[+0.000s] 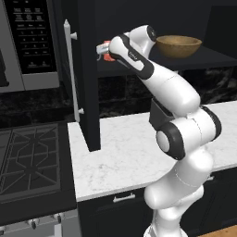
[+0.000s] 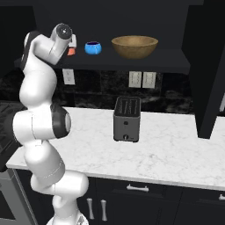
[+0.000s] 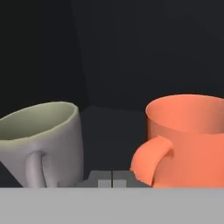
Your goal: Gather all objects into one cabinet and sort the glasses and bowls to opposite sides.
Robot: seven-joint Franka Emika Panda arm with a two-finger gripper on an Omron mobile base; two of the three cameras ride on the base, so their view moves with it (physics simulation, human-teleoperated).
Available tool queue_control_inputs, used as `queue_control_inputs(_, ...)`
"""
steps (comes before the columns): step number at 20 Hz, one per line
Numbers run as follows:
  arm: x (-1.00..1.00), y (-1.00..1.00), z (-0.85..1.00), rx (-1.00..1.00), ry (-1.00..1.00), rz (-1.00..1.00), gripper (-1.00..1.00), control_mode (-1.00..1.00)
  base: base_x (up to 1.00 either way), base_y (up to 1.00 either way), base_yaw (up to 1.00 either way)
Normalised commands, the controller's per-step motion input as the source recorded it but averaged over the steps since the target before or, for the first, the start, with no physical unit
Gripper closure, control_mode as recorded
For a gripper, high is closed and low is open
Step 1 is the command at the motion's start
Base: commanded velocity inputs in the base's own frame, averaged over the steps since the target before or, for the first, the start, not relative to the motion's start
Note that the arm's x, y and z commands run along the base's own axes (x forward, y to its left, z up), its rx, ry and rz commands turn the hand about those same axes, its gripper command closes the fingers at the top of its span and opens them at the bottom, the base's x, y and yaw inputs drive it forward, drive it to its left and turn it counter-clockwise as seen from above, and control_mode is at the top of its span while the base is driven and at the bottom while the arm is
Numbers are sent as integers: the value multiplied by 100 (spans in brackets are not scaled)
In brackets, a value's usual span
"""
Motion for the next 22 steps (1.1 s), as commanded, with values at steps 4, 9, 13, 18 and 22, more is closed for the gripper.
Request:
queue_control_inputs(4,-56,-51,16,0,0,-11,100,-100,0,0,0)
queue_control_inputs(9,-64,-51,22,0,3,-15,100,-100,0,0,0)
queue_control_inputs(13,-14,-74,1,-2,5,-15,100,-100,0,0,0)
queue_control_inputs(18,-1,-66,0,-4,0,-13,-100,-100,0,0,0)
queue_control_inputs(22,1,-69,7,0,0,-11,-100,-100,0,0,0)
